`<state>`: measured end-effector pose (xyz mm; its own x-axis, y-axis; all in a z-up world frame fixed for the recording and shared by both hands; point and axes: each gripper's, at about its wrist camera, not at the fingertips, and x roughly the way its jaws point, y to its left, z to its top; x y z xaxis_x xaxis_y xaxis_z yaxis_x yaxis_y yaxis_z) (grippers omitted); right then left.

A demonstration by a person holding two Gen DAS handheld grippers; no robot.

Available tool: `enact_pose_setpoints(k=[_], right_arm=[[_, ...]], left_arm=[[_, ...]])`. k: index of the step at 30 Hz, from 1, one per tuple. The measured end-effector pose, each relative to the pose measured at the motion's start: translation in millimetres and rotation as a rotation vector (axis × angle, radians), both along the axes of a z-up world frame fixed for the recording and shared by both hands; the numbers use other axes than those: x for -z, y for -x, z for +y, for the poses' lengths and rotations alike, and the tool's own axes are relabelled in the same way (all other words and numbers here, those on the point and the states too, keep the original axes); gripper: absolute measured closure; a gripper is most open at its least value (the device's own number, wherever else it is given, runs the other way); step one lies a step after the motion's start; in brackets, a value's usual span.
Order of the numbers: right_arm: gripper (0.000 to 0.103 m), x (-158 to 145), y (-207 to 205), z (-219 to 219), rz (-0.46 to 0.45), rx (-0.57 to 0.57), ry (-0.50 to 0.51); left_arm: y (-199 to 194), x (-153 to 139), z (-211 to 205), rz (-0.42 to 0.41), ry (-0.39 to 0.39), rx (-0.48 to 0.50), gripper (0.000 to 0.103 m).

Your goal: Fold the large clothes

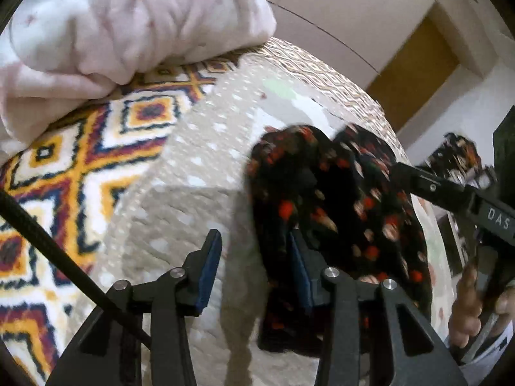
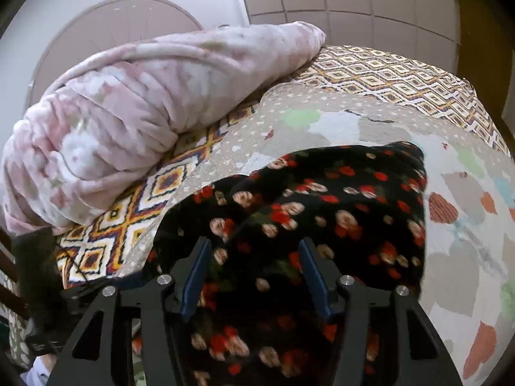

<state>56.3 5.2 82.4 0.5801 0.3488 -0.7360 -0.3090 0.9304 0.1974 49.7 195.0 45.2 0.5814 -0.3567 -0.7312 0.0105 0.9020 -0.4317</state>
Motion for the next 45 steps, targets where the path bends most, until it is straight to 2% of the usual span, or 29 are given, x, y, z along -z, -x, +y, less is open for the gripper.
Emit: enact_pose_setpoints(k=[3,6,7,8,9,11,14,17,21,23,26,29,33,38,42,45], right_arm=[[0.042,3.5,-15.8,20.7,0.031,-0.006,0.044],[0.041,23.4,-34.9,46.6,0.081,0.001,0.204],[0.044,30.1,-37.7,51.6,0.089,-0.004,0.250],[0.059,34.5,-38.8,55.3,0.082,-0.005,0.291],[0.063,36.4,-37.7,56.6,0.068,-0.007,0.317],[0.090,25.4,-31.6,43.0,0.048,0.006,0.240],[0.093,3.8,-23.0,8.6,0.029,0.059,0.104],[0.093,-16.2,-11.8,-27.4,-0.003,0.118,0.014],[0.094,-42.2,7.8,-67.3,-0.056,0.154,-0.115],[0.094,-53.5,20.4,-83.1,-0.092,0.163,-0.158],[0.094,-66.0,41.7,-109.2,-0.133,0.193,-0.216],[0.094,-67.3,60.1,-138.9,-0.157,0.239,-0.269],[0.094,-57.5,71.7,-158.4,-0.152,0.269,-0.277],[0.094,-44.5,73.6,-174.5,-0.137,0.285,-0.318],[0.093,-40.3,79.9,-184.3,-0.145,0.288,-0.362],[0.093,-36.6,83.7,-193.1,-0.148,0.295,-0.387]], left_arm=[[-6.3,5.8,7.9,0.024,0.059,-0.015,0.062],[-2.3,4.6,10.1,0.011,0.083,-0.026,0.062],[0.2,3.0,11.4,0.007,0.096,-0.029,0.062],[1.4,1.4,12.3,0.005,0.109,-0.031,0.062],[1.2,-0.2,12.9,0.007,0.118,-0.031,0.062],[-1.5,-4.0,14.3,0.003,0.127,-0.040,0.062],[-12.6,-9.2,11.2,-0.007,0.129,-0.064,0.062],[-30.3,-6.7,-5.1,0.016,0.121,-0.043,0.062],[-45.0,-1.0,-44.5,0.048,0.171,0.063,0.062],[-45.6,-6.4,-64.3,0.019,0.172,0.108,0.056],[-48.9,-14.6,-88.3,-0.021,0.197,0.159,0.056],[-49.6,-22.1,-101.3,-0.046,0.228,0.184,0.056],[-39.3,-36.8,-104.4,-0.105,0.205,0.164,0.061],[-50.9,-38.2,-106.0,-0.060,0.244,0.189,0.071],[-53.7,-42.2,-135.9,-0.057,0.270,0.287,0.071],[-51.3,-32.5,-168.1,-0.032,0.283,0.368,0.071]])
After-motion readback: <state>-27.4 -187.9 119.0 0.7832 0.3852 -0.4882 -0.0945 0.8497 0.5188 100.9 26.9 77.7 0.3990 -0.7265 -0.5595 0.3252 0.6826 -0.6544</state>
